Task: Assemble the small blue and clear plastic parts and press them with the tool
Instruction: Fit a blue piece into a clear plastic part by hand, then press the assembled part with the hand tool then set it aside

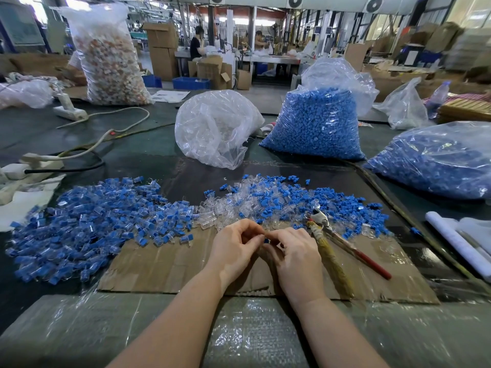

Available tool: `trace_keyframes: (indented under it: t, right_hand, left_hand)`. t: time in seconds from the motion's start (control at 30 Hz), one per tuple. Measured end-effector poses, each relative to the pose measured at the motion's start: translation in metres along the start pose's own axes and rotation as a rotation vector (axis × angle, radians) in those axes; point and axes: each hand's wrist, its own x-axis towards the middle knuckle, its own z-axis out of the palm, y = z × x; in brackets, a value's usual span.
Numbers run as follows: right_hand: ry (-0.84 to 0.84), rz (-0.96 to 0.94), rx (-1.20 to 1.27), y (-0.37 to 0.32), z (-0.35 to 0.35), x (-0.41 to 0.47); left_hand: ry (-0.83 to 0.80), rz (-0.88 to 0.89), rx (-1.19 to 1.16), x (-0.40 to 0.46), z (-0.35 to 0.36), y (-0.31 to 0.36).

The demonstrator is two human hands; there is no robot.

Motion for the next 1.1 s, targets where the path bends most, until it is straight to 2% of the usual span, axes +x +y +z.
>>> trace_keyframes:
  t: [0.17,0.23,0.33,0.5,0.57,0.63,0.87,1.0,1.1]
  right_hand:
    - [-0.034,0.014,-0.045,0.0,0.0,0.001]
    - [0.013,0.03,-0.067,0.001,-0.004,0.002]
    - [0.051,0.171,-0.194,0.005,-0.017,0.006]
    - [-0.278,0.596,-0.6,0.024,-0.046,0.009]
    - [-0.388,0.672,-0.621,0.03,-0.053,0.008]
    - [-0.421,0.673,-0.624,0.032,-0.056,0.009]
    - [-0.373,0.495,-0.519,0.017,-0.058,0.014]
    - [-0.526,0.504,-0.083,-0.002,-0.055,0.018]
    - [-0.615,0.558,0.135,-0.014,-0.055,0.019]
  left_hand:
    - [0.002,-0.014,-0.005,0.0,0.0,0.001]
    - [0.006,-0.02,-0.026,0.0,0.0,0.001]
    - [0.017,-0.04,-0.056,0.0,0.0,0.001]
    - [0.007,-0.101,-0.225,0.003,0.0,0.003]
    - [0.019,-0.112,-0.256,0.004,0.0,0.004]
    - [0.04,-0.117,-0.276,0.006,0.0,0.004]
    - [0.086,-0.21,-0.413,0.008,0.001,0.006]
    - [0.102,-0.272,-0.484,0.011,-0.001,0.005]
    - [0.129,-0.278,-0.465,0.012,0.0,0.005]
